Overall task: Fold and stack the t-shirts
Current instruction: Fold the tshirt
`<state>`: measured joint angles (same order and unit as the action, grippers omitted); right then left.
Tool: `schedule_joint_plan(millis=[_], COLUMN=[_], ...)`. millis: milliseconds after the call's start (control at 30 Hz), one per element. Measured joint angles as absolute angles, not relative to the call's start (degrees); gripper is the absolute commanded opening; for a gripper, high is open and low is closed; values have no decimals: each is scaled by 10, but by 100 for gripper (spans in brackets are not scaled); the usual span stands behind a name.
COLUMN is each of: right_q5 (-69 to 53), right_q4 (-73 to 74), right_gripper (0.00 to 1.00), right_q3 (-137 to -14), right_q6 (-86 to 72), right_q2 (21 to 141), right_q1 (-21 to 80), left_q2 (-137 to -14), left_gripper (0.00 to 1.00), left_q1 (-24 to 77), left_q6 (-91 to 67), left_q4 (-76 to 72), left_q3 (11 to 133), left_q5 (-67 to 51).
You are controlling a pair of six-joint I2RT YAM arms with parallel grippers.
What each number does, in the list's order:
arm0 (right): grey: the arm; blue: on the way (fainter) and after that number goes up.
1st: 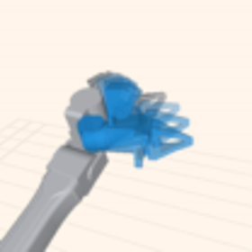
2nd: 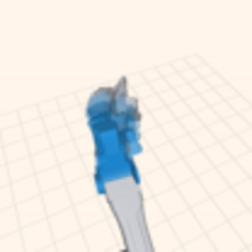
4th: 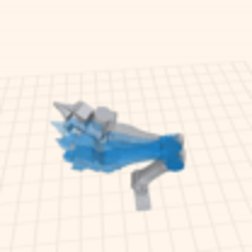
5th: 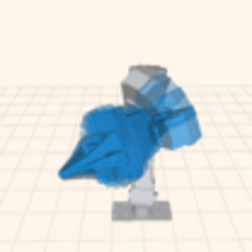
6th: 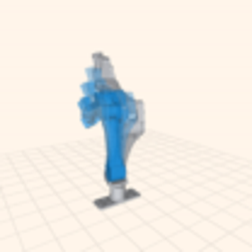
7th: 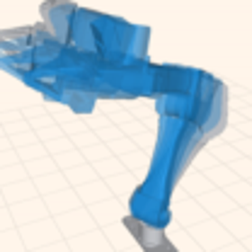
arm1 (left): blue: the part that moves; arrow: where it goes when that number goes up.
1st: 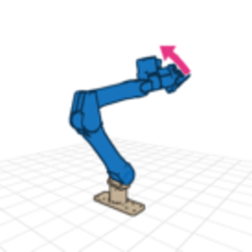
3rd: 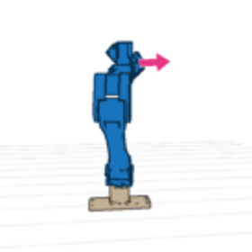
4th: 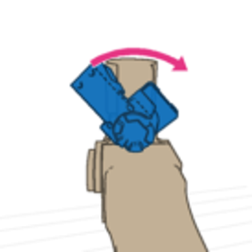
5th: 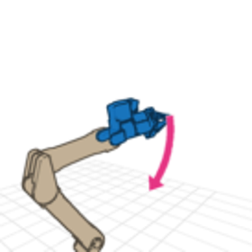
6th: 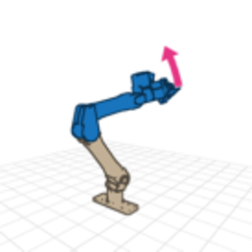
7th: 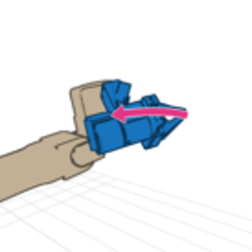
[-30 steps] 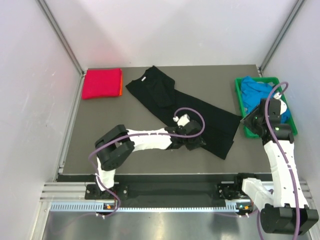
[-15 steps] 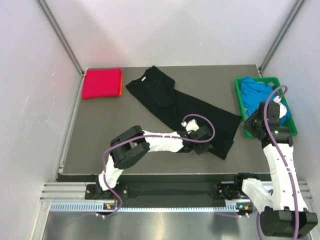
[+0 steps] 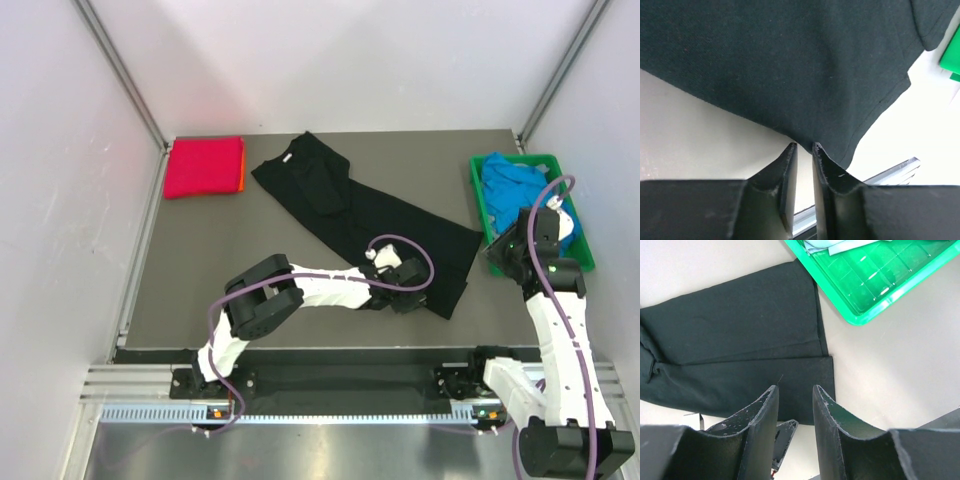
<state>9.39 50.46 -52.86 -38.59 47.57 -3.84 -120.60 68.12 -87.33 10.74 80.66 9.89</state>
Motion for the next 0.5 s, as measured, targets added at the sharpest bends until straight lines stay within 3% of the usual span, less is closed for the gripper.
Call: schedule_joint_plan(millis=[167,500], right_q5=[93,85], right_q4=[505,502], right_gripper=[34,34], right_q3=[-528,-516], right_q6=[-386,-373], right_q2=[476,488], right_q1=[-38,-39], left_q2=[-1211,-1173], left_gripper=[0,0], left_q1=[681,682], left_q6=[-869,-843], left_q4=[108,98], left_q3=[807,748], left_q5=[100,107])
